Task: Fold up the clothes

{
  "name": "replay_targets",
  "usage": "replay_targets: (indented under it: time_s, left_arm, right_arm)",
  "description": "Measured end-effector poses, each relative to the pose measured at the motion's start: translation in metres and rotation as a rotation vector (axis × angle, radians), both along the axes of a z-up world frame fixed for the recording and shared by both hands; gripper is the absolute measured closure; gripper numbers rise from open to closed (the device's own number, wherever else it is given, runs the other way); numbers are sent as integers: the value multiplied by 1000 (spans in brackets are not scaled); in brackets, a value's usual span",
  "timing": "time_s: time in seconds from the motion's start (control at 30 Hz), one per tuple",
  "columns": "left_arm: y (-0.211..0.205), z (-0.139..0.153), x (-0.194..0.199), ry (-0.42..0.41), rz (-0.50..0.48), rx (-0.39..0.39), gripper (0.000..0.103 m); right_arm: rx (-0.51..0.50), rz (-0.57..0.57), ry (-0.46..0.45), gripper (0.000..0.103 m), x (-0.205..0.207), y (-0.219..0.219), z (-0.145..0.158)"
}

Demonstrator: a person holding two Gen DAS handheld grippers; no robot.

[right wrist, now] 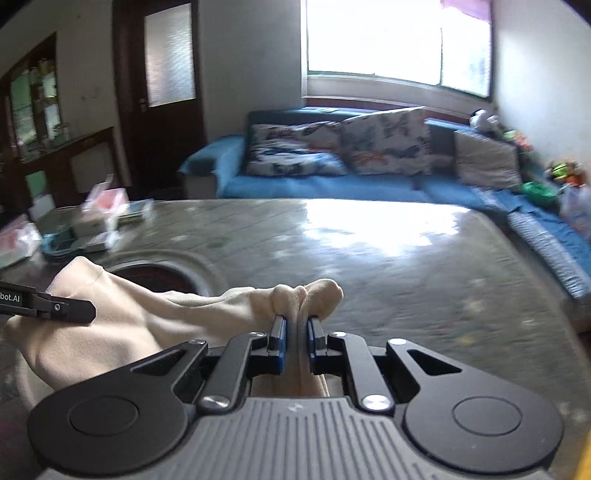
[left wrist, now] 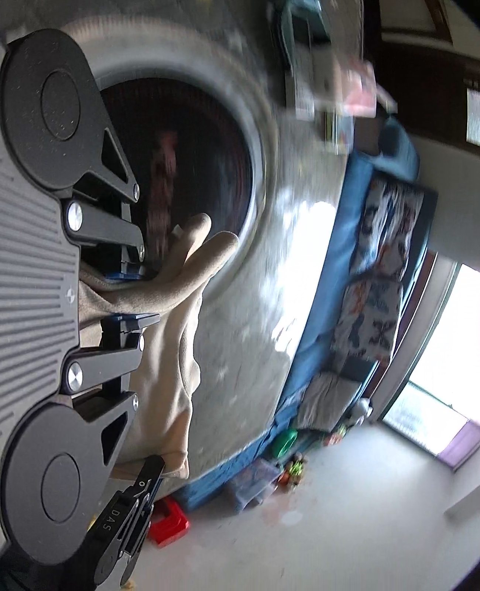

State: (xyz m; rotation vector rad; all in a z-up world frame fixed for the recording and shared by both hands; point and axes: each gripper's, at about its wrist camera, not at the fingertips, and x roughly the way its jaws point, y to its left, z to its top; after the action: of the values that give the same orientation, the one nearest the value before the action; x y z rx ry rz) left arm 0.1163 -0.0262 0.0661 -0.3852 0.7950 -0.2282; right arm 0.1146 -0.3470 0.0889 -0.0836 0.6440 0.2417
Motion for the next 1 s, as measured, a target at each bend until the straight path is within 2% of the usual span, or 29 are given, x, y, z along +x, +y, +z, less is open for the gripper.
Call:
replay_targets:
  time_s: [0.2, 0.43, 0.77, 1.0]
  left_arm:
    - [-60, -2, 21, -11, -90, 8, 86]
    - [-113, -18, 36, 8, -174, 47, 86]
    - [-148, -40, 43, 30, -224, 134, 84]
    - [-156, -42, 40, 23, -228, 200, 75]
  right_arm:
    - [-40, -118, -9, 93, 6, -50, 4]
    - [-61, -223, 14, 93, 14, -93, -9]
    - [-98, -300, 79, 93, 17, -120, -35]
    - [-101, -320, 103, 91, 19, -122, -43]
